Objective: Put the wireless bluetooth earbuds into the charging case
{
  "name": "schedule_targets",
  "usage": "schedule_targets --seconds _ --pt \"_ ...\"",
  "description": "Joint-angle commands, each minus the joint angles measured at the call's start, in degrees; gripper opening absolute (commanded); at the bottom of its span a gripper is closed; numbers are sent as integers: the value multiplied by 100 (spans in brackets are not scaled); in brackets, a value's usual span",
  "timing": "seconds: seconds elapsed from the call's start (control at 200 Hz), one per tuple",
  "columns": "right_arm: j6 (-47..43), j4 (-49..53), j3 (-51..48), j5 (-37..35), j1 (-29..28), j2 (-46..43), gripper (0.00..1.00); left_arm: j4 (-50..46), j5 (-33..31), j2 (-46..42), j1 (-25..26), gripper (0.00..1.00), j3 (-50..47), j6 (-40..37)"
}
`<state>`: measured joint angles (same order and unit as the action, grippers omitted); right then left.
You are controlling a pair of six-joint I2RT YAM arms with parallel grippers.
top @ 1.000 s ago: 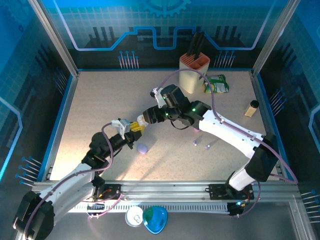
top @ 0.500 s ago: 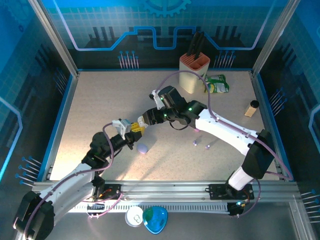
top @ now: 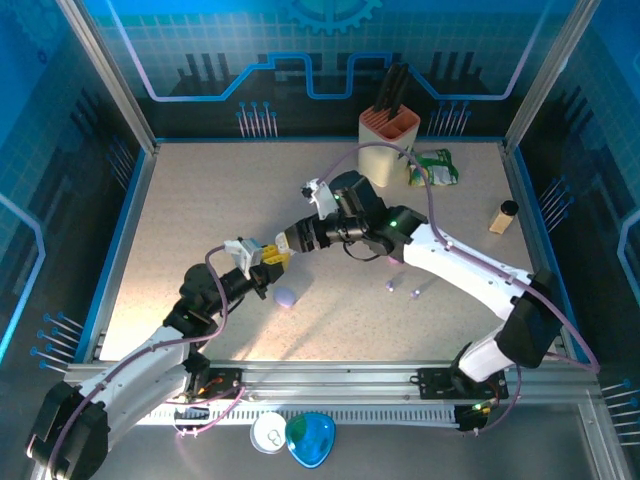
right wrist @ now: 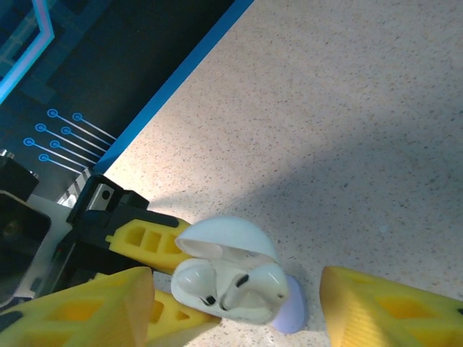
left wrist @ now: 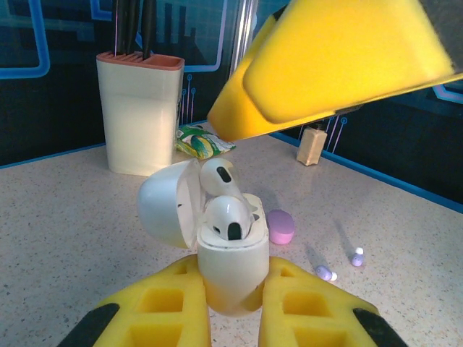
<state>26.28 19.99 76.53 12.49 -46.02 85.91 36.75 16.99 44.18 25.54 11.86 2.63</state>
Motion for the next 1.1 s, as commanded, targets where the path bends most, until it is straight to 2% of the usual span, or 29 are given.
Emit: schedule_targets --seconds 0.0,0.045,0.12,0.395,0.84,1.02,1.096 --pt "189 -246 -278 -39 246 -273 46 269 173 -50 -54 0 167 -123" --pt "226 -250 -351 20 302 -288 36 262 204 -50 -57 0 166 -138" --pt "217 -196 -361 157 331 -259 26 234 296 -31 -62 0 191 -173" --pt "53 21 -48 647 271 63 19 383 430 125 -58 0 251 -167" --pt "22 71 51 975 199 198 17 397 401 161 -57 0 254 -167" --pt "5 102 -23 581 220 6 22 421 358 134 -58 0 210 -182" --pt "3 111 -50 482 231 -92 25 709 355 166 -60 0 110 -251"
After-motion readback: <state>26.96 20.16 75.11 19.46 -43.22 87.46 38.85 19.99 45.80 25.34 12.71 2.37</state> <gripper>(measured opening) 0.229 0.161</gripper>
